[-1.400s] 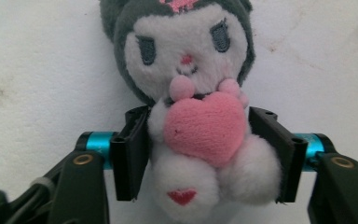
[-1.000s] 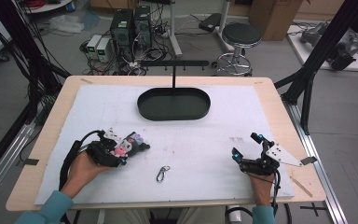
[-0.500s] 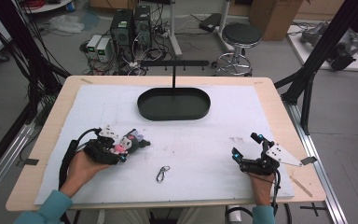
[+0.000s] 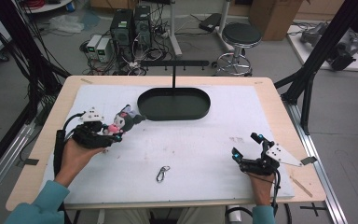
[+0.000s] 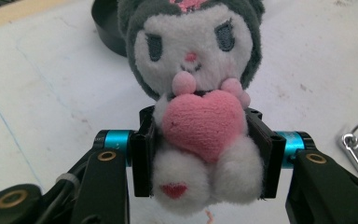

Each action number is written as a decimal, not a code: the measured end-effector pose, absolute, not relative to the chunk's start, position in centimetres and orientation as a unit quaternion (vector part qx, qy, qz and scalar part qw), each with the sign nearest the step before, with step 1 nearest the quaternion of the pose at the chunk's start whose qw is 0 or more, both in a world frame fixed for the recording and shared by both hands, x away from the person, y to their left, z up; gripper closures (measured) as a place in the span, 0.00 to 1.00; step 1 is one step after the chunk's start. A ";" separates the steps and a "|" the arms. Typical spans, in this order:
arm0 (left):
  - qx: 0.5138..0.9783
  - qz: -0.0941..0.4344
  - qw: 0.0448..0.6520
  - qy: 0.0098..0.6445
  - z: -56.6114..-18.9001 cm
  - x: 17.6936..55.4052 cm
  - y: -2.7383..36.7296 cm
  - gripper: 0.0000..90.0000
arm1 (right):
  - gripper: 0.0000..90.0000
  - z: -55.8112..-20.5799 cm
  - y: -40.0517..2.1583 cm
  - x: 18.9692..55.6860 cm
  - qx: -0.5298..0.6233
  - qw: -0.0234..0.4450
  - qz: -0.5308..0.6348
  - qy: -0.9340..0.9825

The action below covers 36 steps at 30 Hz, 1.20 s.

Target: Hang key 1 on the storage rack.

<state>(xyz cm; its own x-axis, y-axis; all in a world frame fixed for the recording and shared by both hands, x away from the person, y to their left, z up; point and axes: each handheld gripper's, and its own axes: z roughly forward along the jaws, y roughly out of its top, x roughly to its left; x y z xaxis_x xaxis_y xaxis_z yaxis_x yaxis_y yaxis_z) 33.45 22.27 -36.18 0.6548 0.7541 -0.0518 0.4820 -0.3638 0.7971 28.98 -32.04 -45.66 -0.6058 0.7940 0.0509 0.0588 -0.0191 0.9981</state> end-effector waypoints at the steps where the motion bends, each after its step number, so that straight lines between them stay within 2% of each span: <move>1: 0.807 0.166 0.419 0.382 -35.9 33.6 22.3 0.58 | 0.01 -45.7 -32.0 29.0 0.335 0.292 0.630 0.637; 22: 0.803 0.174 0.446 0.355 -30.3 38.4 21.8 0.58 | 0.01 -45.7 -32.1 29.0 0.335 0.291 0.631 0.637; 36: 0.804 0.174 0.440 0.361 -28.8 41.5 21.0 0.58 | 0.01 -45.7 -32.1 29.0 0.334 0.292 0.631 0.636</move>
<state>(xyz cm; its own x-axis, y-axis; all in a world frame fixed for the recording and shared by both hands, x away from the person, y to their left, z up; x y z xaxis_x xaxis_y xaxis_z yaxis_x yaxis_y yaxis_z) 41.51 20.97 -28.80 0.6792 0.7331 -0.0370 0.4262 -0.3528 0.8330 29.04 -32.11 -45.67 -0.6061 0.7938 0.0508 0.0576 -0.0199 0.9981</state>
